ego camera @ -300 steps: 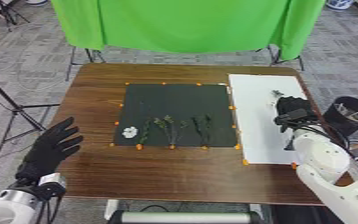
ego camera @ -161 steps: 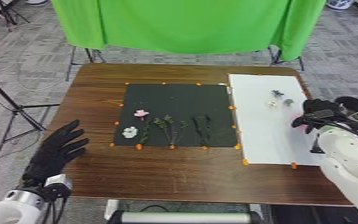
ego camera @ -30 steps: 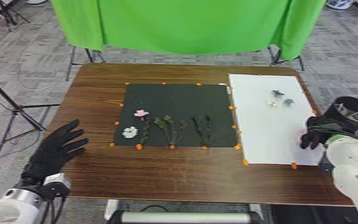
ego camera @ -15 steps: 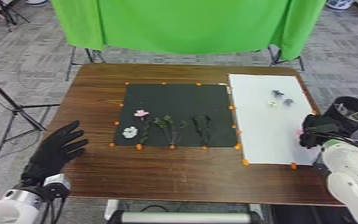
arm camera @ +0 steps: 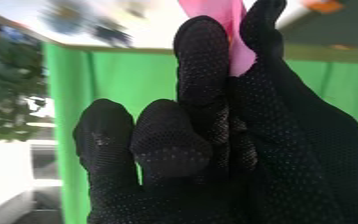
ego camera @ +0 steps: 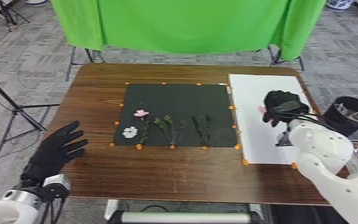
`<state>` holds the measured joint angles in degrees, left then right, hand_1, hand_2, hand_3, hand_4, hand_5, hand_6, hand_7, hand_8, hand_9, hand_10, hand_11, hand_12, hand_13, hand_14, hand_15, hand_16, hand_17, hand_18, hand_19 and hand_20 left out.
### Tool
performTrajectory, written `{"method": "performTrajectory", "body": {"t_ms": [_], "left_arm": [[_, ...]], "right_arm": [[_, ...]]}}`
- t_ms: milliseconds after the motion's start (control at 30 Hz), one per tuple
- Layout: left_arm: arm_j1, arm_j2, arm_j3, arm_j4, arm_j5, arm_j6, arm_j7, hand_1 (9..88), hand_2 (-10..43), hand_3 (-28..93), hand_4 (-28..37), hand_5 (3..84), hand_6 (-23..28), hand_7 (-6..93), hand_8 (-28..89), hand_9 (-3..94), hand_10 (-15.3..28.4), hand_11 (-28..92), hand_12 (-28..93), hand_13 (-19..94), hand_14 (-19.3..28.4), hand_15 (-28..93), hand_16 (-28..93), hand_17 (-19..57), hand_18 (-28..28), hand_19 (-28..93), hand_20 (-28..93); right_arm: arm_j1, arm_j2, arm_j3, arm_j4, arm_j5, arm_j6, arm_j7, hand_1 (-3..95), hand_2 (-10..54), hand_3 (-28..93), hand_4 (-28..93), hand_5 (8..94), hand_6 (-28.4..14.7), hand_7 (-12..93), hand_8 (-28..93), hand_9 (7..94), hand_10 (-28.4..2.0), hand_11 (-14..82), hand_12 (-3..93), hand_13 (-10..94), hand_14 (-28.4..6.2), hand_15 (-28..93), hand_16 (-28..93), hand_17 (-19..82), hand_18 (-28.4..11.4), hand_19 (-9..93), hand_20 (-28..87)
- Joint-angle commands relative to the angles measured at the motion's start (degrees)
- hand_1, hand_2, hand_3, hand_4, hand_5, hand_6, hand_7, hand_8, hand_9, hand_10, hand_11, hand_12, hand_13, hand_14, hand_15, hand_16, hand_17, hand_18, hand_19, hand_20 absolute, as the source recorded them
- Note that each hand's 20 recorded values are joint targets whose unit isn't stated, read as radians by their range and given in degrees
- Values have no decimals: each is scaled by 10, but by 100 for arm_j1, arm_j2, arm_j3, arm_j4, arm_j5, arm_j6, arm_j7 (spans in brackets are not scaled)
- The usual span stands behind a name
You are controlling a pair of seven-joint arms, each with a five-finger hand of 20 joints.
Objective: Arrange flowers
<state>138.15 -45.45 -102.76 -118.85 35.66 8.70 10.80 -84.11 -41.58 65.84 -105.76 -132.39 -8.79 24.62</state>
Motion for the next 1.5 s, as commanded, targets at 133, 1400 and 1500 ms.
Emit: {"method": "performTrajectory", "body": {"t_ms": [133,1400,1500], "left_arm": [[-28,-30,76,2,-14,52,13,264,10,704,-240,272,31,211,-111,248,127,207,150,207,168,317,-6,-100,230,444,75],[-359,79,294,128,57,-89,-177,263,10,702,-241,271,31,209,-110,247,126,202,152,207,168,316,-6,-101,230,444,75],[-369,62,291,131,65,-112,-197,263,10,702,-241,271,31,209,-110,247,126,204,152,207,168,316,-6,-101,230,444,75]], "right_arm": [[1851,-1062,-1492,486,-302,-1,-693,497,-95,847,-283,693,19,526,61,904,-26,185,511,801,-28,759,338,474,-195,932,590],[2795,-2902,-2830,1487,-722,-840,-1158,488,-95,848,-283,684,23,524,67,897,-21,181,511,792,-28,759,346,467,-190,932,588],[2777,-2951,-2810,1500,-752,-902,-1172,482,-95,844,-283,680,22,521,66,893,-23,179,511,790,-27,759,347,465,-190,932,588]]}}
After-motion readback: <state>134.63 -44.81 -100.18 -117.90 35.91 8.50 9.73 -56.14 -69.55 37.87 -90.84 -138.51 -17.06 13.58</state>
